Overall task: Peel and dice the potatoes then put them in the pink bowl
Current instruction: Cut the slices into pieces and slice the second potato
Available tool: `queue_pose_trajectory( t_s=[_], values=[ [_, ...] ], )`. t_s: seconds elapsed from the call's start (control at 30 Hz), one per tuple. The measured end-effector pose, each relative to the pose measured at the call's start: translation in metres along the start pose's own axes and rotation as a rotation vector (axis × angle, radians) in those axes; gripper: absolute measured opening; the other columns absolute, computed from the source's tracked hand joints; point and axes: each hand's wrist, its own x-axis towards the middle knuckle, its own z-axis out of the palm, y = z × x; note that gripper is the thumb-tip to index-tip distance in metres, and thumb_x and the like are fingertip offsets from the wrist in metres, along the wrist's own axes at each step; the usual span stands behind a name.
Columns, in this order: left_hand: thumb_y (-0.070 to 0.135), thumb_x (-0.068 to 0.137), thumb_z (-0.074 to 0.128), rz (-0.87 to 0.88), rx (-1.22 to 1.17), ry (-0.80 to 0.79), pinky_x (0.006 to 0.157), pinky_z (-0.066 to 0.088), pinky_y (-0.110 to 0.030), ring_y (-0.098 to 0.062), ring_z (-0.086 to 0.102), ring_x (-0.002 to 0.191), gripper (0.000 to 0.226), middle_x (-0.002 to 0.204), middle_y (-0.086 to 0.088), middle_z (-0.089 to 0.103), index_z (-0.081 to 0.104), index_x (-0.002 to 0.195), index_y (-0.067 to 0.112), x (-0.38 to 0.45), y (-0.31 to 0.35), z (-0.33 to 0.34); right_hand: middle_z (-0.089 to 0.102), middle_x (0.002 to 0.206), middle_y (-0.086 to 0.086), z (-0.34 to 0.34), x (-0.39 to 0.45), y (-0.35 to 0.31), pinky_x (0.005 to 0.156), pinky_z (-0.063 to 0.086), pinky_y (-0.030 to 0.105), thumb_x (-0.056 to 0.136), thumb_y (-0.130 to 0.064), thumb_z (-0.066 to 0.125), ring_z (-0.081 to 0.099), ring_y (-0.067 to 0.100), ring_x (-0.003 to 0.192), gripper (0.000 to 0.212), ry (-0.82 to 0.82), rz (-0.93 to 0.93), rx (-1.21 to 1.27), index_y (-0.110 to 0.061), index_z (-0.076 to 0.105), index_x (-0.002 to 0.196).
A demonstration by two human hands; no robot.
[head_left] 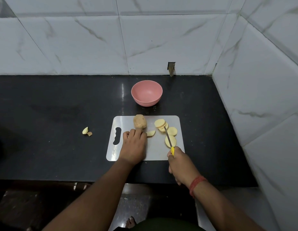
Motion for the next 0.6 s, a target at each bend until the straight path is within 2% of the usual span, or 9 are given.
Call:
queue_pose_trajectory(
  t_s=[0.1,0.17,0.3,0.4,0.5,0.6],
  values=[
    [0.021,0.083,0.062,0.017,-0.027,-0.02,0.076,0.034,-0.042,-0.028,0.049,0.089,0.024,0.108,-0.006,0.057,0.061,0.106,0.014,0.006,0.004,-0.004,0.062,0.09,0.015,0.0,0.0,0.001,0.042,0.044,0.026,0.102,-0.029,0.031,0.048,0.019,0.047,0.02,0.003,-0.01,-0.006,-0.015,0.044,0.103],
    [0.023,0.086,0.059,0.015,-0.002,-0.1,0.078,0.035,-0.043,-0.027,0.051,0.096,0.027,0.113,-0.004,0.059,0.061,0.112,0.016,0.014,0.009,-0.008,0.063,0.089,0.015,0.001,0.001,0.001,0.042,0.045,0.027,0.102,-0.03,0.032,0.048,0.019,0.046,0.02,0.005,-0.016,-0.019,-0.015,0.044,0.103],
    [0.023,0.091,0.05,-0.013,0.058,-0.236,0.086,0.035,-0.043,-0.028,0.051,0.107,0.023,0.117,-0.005,0.061,0.061,0.111,0.019,0.026,0.018,-0.015,0.063,0.088,0.014,0.0,0.003,0.001,0.042,0.046,0.027,0.102,-0.031,0.031,0.049,0.02,0.046,0.021,0.003,-0.023,-0.027,-0.015,0.045,0.105],
    [0.027,0.098,0.046,0.0,0.063,-0.234,0.09,0.033,-0.042,-0.026,0.05,0.11,0.022,0.119,-0.004,0.061,0.059,0.114,0.019,0.03,0.024,-0.017,0.062,0.087,0.014,-0.001,0.004,0.002,0.042,0.045,0.027,0.102,-0.031,0.031,0.049,0.019,0.047,0.021,0.002,-0.02,-0.019,-0.015,0.045,0.105],
    [0.041,0.102,0.044,0.018,0.027,-0.224,0.094,0.033,-0.043,-0.025,0.05,0.114,0.03,0.12,-0.002,0.063,0.059,0.116,0.02,0.033,0.029,-0.017,0.062,0.09,0.015,-0.001,0.005,0.002,0.042,0.045,0.027,0.101,-0.03,0.032,0.049,0.018,0.048,0.021,0.006,-0.022,-0.016,-0.015,0.045,0.105],
    [0.051,0.099,0.043,0.039,-0.01,-0.215,0.091,0.031,-0.043,-0.024,0.05,0.113,0.038,0.114,0.001,0.064,0.062,0.113,0.021,0.031,0.034,-0.014,0.062,0.091,0.015,-0.001,0.006,0.002,0.043,0.046,0.028,0.101,-0.03,0.032,0.049,0.019,0.048,0.021,0.008,-0.019,-0.018,-0.015,0.045,0.105]
  ],
)
